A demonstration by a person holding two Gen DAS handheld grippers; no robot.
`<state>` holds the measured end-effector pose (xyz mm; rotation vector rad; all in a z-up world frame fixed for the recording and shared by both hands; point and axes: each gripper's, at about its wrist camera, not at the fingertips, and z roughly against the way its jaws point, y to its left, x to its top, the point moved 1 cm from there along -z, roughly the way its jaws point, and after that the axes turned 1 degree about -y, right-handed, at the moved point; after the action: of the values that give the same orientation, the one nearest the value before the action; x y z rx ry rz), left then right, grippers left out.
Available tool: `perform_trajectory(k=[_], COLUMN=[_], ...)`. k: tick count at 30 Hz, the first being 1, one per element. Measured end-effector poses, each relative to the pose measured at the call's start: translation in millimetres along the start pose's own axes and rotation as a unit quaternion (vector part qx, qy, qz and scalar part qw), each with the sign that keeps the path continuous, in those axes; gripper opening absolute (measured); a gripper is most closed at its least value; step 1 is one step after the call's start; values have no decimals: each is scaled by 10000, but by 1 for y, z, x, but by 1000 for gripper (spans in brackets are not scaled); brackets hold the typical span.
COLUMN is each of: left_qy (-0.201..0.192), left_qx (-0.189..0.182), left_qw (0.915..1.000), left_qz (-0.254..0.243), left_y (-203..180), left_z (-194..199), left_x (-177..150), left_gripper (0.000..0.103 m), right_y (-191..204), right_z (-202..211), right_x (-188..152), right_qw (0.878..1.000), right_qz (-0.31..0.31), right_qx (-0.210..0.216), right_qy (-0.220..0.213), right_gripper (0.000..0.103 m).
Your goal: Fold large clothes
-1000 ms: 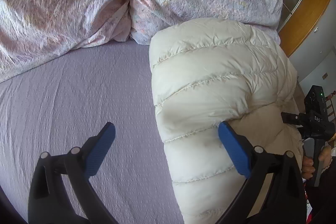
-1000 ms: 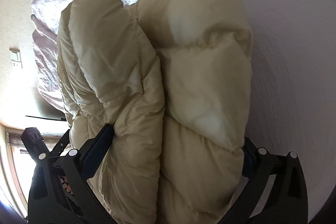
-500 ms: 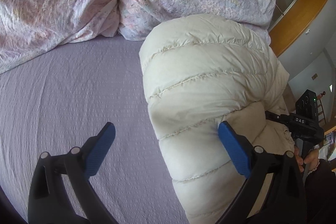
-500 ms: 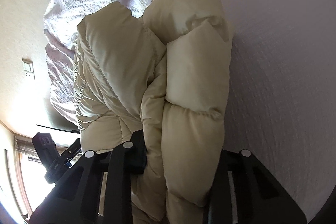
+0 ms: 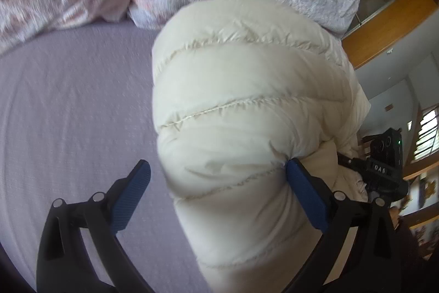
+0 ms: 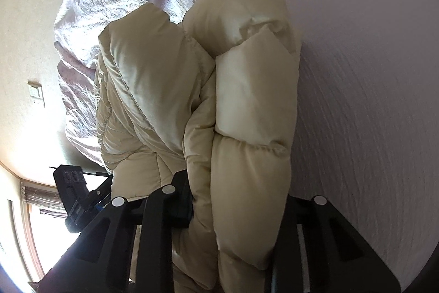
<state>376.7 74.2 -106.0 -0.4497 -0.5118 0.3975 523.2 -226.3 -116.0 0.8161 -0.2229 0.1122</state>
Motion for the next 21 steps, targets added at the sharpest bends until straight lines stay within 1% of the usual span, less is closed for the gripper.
perform_trajectory(k=[3,5,6,8,9,11,12,14,17,21], left_qy=[90,101,84,46,15,-58,-101,-160,-289,-520], left_qx=[-162,-263,-294,-362,-398,-450,-486,-529,-535,-551], left_qw=[9997,9993,9992,9989,9986,9983,9980,9977,9976,9967], left_qz=[161,228,260,305,336,368,384,393,331,279], left_y=[1,0,-1,-2,-3,-1,-1,-1,0,8], left_z=[-10,-12,-13,-11,-9,-3,1,7,22,48], left_x=[1,2,2,3,3,3,4,5,7,7], left_gripper=[98,89,87,74,71,56,53,43,37,32], right_y=[1,1,1,0,0,2,3,5,13,30], right_z=[-1,-2,-3,-3,-3,-2,-2,-1,-1,-7], right_x=[3,3,4,4,4,4,3,3,2,-2], right_qw=[10000,10000,10000,9999,9999,10000,10000,10000,9998,9991], right_qz=[-41,-67,-82,-106,-105,-78,-55,-4,86,272], right_qx=[-1,2,4,14,16,34,43,79,165,330], right_qy=[4,3,0,-7,-11,-21,-27,-34,-23,33], right_gripper=[27,27,27,27,27,27,27,27,26,25])
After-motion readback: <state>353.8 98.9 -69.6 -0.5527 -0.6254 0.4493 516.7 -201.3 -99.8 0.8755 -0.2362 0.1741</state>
